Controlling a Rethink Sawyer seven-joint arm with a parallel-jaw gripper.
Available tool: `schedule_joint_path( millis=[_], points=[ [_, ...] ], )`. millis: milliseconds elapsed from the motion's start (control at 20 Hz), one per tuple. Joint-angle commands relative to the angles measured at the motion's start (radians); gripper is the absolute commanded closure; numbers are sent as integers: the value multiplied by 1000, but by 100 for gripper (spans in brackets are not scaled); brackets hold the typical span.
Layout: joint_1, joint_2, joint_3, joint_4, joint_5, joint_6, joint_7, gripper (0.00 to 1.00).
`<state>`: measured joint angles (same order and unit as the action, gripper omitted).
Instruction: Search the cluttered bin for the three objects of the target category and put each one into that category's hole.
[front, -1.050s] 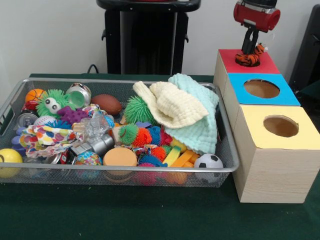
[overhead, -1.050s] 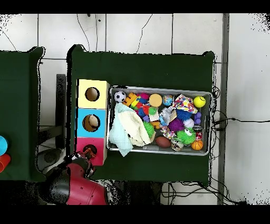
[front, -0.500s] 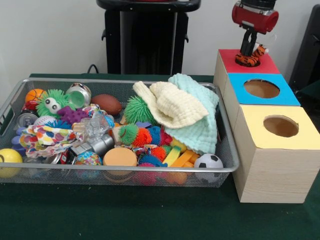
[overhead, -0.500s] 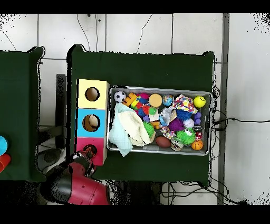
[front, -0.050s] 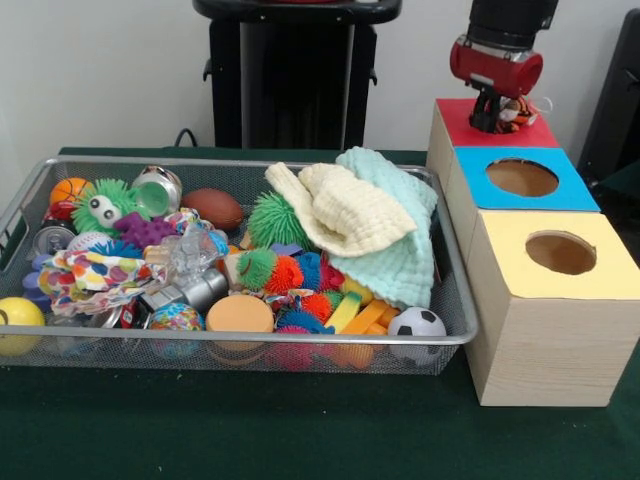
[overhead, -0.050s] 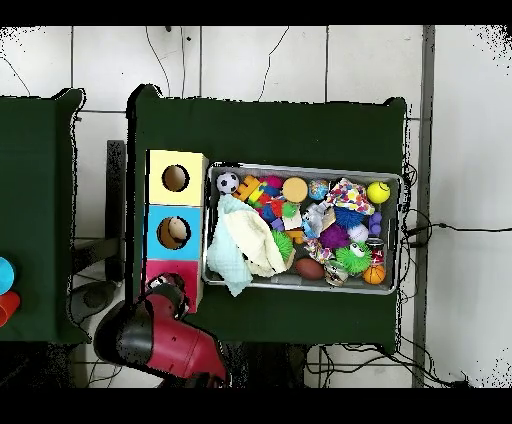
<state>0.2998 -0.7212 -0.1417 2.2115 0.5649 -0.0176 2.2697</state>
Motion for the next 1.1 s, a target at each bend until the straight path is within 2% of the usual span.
schedule_joint_path(
  millis=[50,150,300,450,750,1100],
  points=[
    [-59,48,111,12,-36,-79,202,100],
    [-42,21,79,7,-25,-24,178,100],
    [19,-26,-18,-23,-7,104,144,100],
    [53,-56,-89,-59,-20,208,134,100],
    [80,-79,-142,-87,-40,298,144,100],
    [134,-133,-223,-133,-67,451,181,100]
  ],
)
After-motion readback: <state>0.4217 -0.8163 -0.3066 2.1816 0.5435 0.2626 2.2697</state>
